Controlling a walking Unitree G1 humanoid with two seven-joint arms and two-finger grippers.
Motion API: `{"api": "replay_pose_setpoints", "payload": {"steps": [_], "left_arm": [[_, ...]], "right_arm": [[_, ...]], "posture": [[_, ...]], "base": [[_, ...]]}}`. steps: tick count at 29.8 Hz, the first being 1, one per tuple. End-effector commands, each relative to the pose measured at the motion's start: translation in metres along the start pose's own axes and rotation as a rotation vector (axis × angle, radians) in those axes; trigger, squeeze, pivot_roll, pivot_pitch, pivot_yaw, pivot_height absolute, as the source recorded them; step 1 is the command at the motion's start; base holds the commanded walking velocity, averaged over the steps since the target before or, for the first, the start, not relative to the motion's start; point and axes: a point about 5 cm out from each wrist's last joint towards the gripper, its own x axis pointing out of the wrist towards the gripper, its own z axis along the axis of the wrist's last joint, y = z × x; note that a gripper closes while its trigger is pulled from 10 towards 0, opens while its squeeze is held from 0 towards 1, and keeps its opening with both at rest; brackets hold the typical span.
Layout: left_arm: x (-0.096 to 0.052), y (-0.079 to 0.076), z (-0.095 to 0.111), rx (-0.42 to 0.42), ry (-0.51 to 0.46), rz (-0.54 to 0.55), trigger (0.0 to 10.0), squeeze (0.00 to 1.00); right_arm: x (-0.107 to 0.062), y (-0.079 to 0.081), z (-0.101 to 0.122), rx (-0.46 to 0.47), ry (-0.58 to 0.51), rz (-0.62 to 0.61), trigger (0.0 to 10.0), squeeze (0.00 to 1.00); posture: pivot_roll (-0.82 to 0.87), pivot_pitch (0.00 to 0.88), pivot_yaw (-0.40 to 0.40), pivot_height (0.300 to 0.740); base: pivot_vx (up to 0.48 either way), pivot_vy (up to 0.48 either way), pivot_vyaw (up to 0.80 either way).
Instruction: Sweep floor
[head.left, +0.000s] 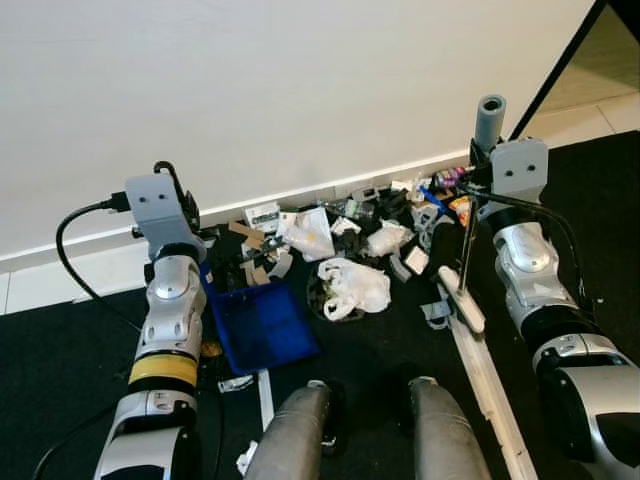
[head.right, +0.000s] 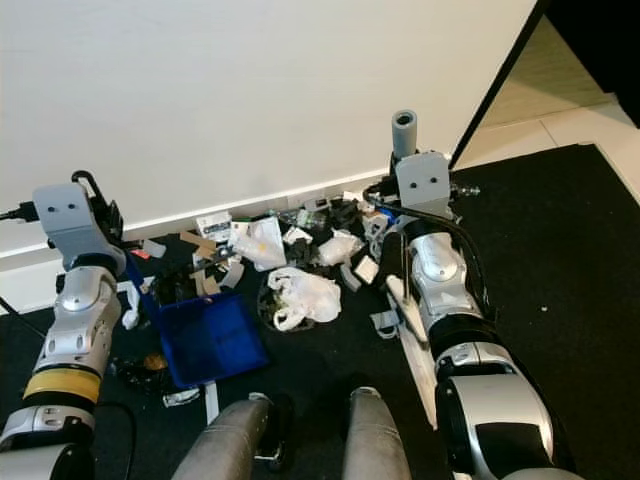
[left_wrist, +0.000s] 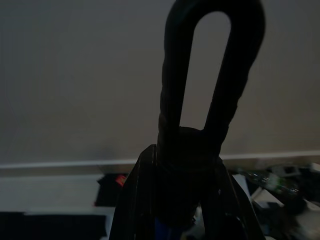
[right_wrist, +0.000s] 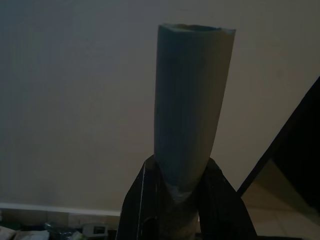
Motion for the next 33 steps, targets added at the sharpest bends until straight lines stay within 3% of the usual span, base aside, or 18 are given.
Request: {"api": "replay_pose_setpoints", "payload": {"steps": [1,5,11,20,26,31,33], "left_arm": [[-0.002,-0.009,-0.004,-0.076,0.021,-0.041,10.0,0.00],[-0.001,-0.018,-0.003,-0.091,0.020,-0.076,10.0,0.00],[-0.004,-0.048,-0.008,-0.184,0.083,-0.202,10.0,0.00],[-0.010,-0.072,-0.007,-0.259,0.111,-0.287,10.0,0.00],[-0.010,-0.082,-0.001,-0.308,0.103,-0.324,10.0,0.00],[-0.011,-0.089,0.002,-0.332,0.100,-0.375,10.0,0.00],[-0.015,-0.097,0.003,-0.321,0.094,-0.455,10.0,0.00]], "right_arm": [[-0.001,0.000,-0.001,-0.028,-0.012,0.003,10.0,0.00],[-0.003,0.003,-0.003,0.002,-0.010,0.005,10.0,0.00],[-0.004,0.018,-0.006,0.098,0.001,0.012,10.0,0.00],[-0.003,0.025,-0.009,0.234,0.048,0.007,10.0,0.00],[0.000,0.040,-0.004,0.241,0.033,0.070,10.0,0.00],[0.000,0.043,-0.003,0.241,0.032,0.089,10.0,0.00],[0.001,0.046,-0.002,0.245,0.035,0.117,10.0,0.00]], "posture": [[0.04,0.330,0.076,0.740],[0.05,0.336,0.079,0.740],[0.08,0.323,0.096,0.740],[0.10,0.286,0.095,0.740],[0.10,0.263,0.090,0.740],[0.10,0.260,0.087,0.740],[0.10,0.256,0.080,0.740]], "base": [[0.000,0.000,0.00],[0.000,0.000,0.00],[0.000,0.000,0.00],[0.000,0.000,0.00],[0.000,0.000,0.00],[0.000,0.000,0.00],[0.000,0.000,0.00]]}}
